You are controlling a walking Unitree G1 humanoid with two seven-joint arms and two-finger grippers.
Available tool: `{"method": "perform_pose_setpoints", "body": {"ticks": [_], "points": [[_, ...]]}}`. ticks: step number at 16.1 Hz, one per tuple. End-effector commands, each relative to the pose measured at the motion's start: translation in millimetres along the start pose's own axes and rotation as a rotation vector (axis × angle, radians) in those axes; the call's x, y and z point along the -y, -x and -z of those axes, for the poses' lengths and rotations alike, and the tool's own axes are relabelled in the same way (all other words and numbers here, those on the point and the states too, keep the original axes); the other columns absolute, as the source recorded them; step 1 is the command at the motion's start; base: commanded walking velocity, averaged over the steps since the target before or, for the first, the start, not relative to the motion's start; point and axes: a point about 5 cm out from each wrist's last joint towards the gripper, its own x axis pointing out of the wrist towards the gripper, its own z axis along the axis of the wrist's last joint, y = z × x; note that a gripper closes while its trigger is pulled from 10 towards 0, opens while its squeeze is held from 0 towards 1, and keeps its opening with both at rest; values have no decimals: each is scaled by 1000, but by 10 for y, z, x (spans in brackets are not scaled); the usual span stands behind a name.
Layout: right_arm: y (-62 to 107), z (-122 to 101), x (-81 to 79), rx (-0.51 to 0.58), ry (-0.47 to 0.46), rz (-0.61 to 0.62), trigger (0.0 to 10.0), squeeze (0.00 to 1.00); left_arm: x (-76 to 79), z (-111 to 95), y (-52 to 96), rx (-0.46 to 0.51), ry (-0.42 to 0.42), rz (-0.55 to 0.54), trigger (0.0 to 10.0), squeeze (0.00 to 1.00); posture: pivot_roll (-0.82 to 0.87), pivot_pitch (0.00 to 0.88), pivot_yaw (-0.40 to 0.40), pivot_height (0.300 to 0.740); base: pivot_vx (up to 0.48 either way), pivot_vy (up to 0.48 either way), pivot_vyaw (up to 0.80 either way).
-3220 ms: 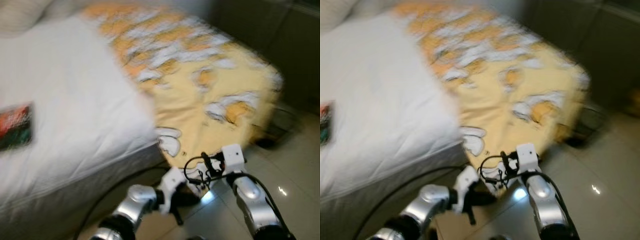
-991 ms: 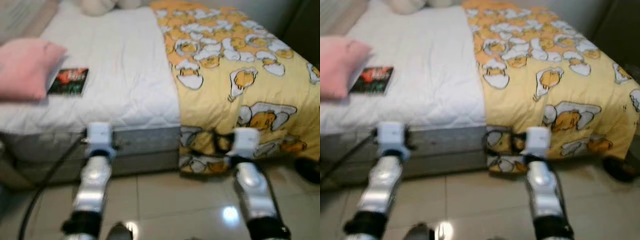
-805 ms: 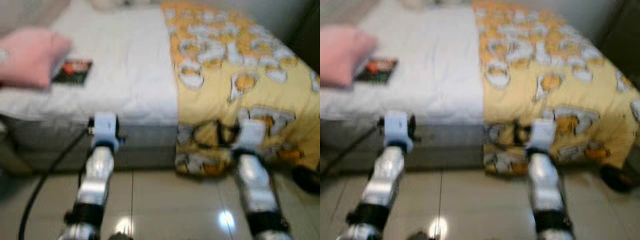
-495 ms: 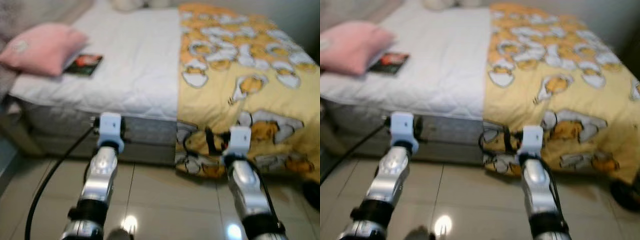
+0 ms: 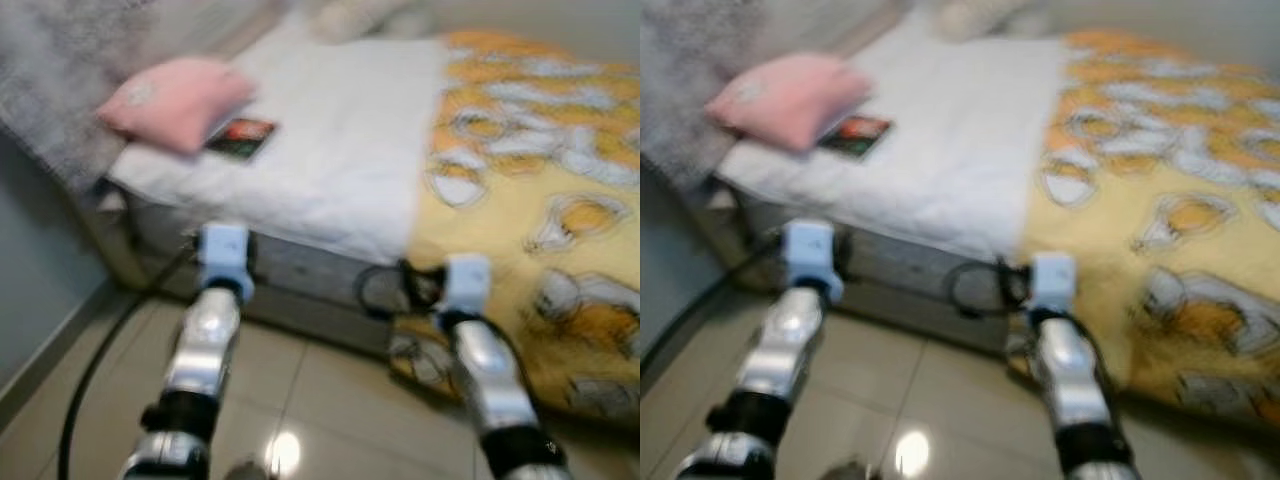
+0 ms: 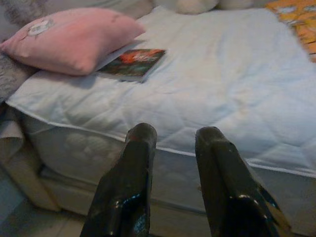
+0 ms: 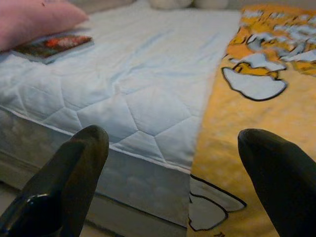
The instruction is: Clean up the room
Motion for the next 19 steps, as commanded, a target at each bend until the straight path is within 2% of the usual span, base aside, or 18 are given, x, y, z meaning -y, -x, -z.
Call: {"method": "perform_pose_setpoints", "body": {"ticks": [1,2,3,4,5,6,7,8,9,11,13,14,15,16,17,18,19], "points": [[-9,-31,-35,9,-43,-5,10000,0,-118,8,29,2,-57,-3,10000,0,134,0,-59,728,469,0,563],[44,-35,38,22,-84,18,10000,0,-141,14,113,35,-141,36,10000,0,133,0,-60,728,465,0,563],[141,-35,97,43,-104,30,10000,12,-167,-12,270,111,-260,123,10000,0,132,0,-54,728,461,0,556],[165,-31,103,46,-104,27,10000,12,-163,-20,312,130,-301,152,10000,0,132,0,-54,728,461,0,556],[237,75,128,9,-106,34,10000,31,-109,-22,407,150,-341,250,10000,0,138,0,-53,728,461,0,563],[240,133,112,-12,-108,36,10000,39,-120,-8,363,107,-286,221,10000,0,142,0,-40,728,458,0,563],[210,155,51,-22,-108,11,10000,43,-71,43,277,44,-288,206,10000,0,145,0,-35,728,0,0,563],[167,141,-11,-25,-114,-7,10000,43,-24,36,212,20,-268,197,10000,0,146,0,-32,728,0,0,563],[141,124,-29,-26,-128,-9,10000,47,2,-28,200,46,-240,211,10000,0,149,0,-31,728,0,0,556],[120,105,-22,-27,-169,3,10000,47,-8,-85,201,77,-305,204,10000,0,145,0,-21,728,0,0,563],[218,162,105,-22,-224,81,10000,75,-60,51,356,28,-495,307,10000,0,129,0,6,728,0,0,566],[263,227,113,-34,-214,96,10000,102,-45,48,366,27,-513,347,10000,0,120,0,34,728,0,0,556],[278,254,87,-36,-210,99,10000,102,-31,22,329,21,-476,355,10000,0,107,0,64,728,0,0,563],[274,254,59,-31,-214,106,10000,114,-2,-1,278,4,-358,354,10000,0,99,0,72,728,0,0,563],[269,248,44,-28,-215,107,10000,114,6,-26,254,5,-298,345,10000,0,84,0,71,728,0,0,563],[245,197,2,-17,-195,84,10000,125,-23,-89,198,10,-202,274,10000,0,84,0,71,728,480,0,563],[231,176,-11,-15,-179,71,10000,125,-38,-104,177,8,-172,243,10000,0,68,0,58,728,480,0,556]]}}
